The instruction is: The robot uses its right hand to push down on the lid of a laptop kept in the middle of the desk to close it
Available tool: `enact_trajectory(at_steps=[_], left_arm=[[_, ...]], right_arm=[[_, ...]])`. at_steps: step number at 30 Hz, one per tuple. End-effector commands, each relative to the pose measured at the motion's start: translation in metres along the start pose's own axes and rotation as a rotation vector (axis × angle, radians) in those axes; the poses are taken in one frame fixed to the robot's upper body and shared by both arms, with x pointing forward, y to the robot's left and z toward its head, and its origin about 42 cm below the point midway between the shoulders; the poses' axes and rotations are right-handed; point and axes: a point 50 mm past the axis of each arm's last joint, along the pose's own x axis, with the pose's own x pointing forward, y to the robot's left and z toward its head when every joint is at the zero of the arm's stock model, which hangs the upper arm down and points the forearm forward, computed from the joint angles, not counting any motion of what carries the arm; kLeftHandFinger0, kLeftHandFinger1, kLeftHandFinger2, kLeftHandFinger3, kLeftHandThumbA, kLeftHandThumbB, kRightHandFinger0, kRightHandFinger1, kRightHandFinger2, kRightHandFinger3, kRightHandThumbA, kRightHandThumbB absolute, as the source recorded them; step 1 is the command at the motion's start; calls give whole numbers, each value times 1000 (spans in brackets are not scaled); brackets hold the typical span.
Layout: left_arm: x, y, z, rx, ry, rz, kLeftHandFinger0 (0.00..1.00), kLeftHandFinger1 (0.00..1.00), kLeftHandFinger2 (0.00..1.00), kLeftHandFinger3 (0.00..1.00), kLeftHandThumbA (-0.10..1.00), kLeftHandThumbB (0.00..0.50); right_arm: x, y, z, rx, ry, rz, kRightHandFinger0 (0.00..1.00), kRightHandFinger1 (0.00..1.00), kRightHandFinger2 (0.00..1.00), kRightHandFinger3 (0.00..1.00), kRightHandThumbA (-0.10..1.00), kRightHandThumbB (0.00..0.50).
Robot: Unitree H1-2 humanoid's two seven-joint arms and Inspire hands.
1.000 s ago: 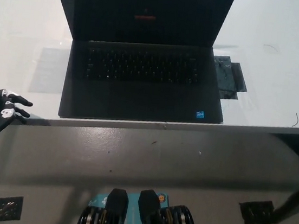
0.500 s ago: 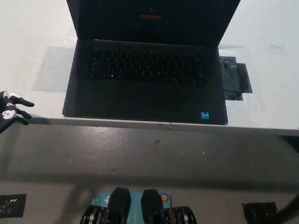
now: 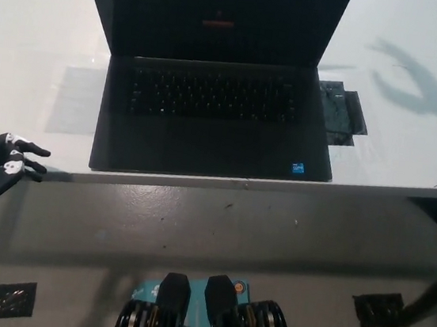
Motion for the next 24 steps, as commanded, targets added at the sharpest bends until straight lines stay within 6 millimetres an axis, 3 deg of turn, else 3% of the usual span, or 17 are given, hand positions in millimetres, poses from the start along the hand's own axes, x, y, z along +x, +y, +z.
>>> enact_trajectory(at_steps=[1, 2, 4, 6, 7, 11, 14, 15, 19, 22, 24], left_arm=[[10, 12, 21, 56, -94, -16, 457, 445, 511, 583, -100, 107], [10, 12, 21, 55, -105, -18, 439, 433, 501, 575, -100, 98], [11, 12, 22, 62, -98, -11, 410, 417, 494, 539, -100, 115], [11, 11, 23, 64, -97, -8, 407, 413, 487, 534, -100, 120], [11, 11, 24, 61, -104, -11, 400, 407, 479, 534, -100, 116], [12, 10, 26, 74, -92, -10, 402, 406, 468, 535, -100, 133], [14, 6, 30, 78, -82, -14, 393, 404, 470, 536, -100, 131], [14, 5, 30, 76, -88, -25, 401, 420, 490, 543, -100, 114], [16, 5, 34, 72, -102, -23, 378, 392, 474, 556, -100, 103], [17, 4, 38, 94, -104, -28, 395, 408, 494, 578, -100, 92], [18, 5, 38, 90, -123, -38, 407, 418, 497, 585, -100, 90]], right_arm=[[16, -2, 58, -174, -100, 13, 1000, 993, 846, 934, 349, 340], [20, 2, 62, -211, -95, 24, 1000, 999, 848, 943, 355, 333], [30, 15, 68, -255, -94, 60, 1000, 1000, 837, 980, 369, 366], [35, 21, 67, -241, -96, 71, 1000, 992, 831, 993, 362, 351], [38, 26, 63, -231, -94, 76, 1000, 973, 836, 991, 368, 368], [46, 44, 36, -166, -98, 100, 1000, 895, 851, 1000, 353, 404], [49, 59, 14, -161, -64, 112, 1000, 927, 848, 951, 338, 375], [52, 69, 0, -178, -46, 129, 1000, 987, 883, 932, 375, 356], [55, 79, -21, -163, -15, 131, 1000, 1000, 872, 867, 398, 384], [54, 81, -30, -151, 5, 120, 1000, 1000, 915, 973, 401, 398], [53, 84, -37, -141, 12, 118, 1000, 1000, 948, 965, 383, 403]])
